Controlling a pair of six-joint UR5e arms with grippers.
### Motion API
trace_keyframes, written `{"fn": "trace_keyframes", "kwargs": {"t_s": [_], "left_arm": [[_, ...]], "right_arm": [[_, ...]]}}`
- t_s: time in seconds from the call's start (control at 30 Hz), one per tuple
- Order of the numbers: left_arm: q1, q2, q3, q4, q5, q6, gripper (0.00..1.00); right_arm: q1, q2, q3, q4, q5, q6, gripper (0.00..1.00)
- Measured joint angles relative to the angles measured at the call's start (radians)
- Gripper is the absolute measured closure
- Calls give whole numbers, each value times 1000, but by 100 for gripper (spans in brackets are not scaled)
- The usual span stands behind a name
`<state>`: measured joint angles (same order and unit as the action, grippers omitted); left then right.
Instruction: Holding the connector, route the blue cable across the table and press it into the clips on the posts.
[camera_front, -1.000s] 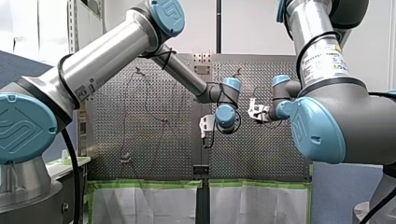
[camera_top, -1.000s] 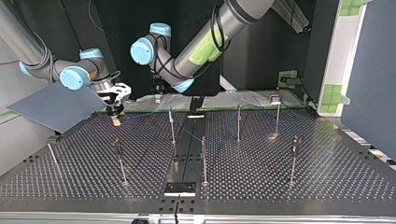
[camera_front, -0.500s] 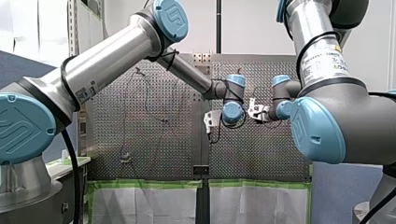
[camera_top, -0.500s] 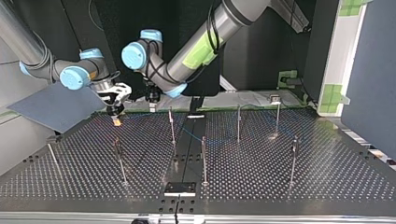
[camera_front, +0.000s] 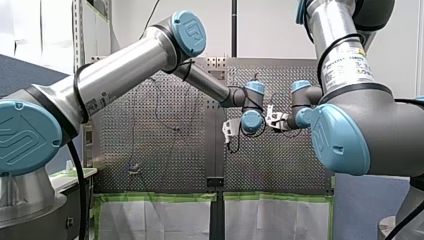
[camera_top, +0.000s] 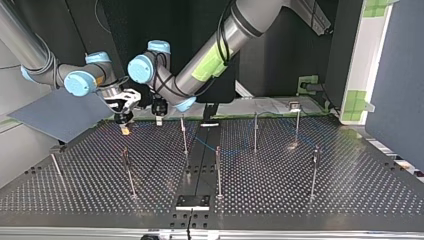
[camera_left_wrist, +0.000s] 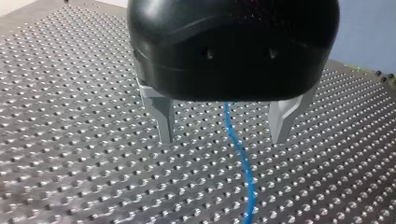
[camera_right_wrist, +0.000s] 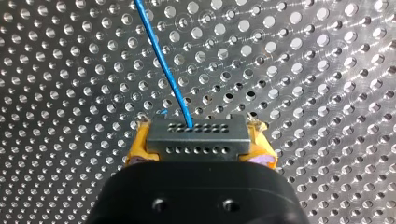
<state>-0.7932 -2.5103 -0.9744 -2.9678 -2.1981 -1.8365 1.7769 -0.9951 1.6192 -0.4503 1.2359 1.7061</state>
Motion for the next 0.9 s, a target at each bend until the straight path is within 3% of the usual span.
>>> {"fn": "trace_keyframes", "kwargs": {"t_s": [0.2, 0.5, 0.73, 0.9], "left_arm": [[2, -34, 48, 3, -9, -5, 0], [25, -47, 65, 32, -9, -7, 0], [46, -95, 105, 5, 9, -21, 0], [51, -106, 122, -12, -1, -25, 0]], "right_arm": [[-1, 0, 0, -1, -1, 0, 100], [-1, 0, 0, -1, -3, 0, 100], [0, 0, 0, -1, -4, 0, 100], [-1, 0, 0, -1, -10, 0, 100]]}}
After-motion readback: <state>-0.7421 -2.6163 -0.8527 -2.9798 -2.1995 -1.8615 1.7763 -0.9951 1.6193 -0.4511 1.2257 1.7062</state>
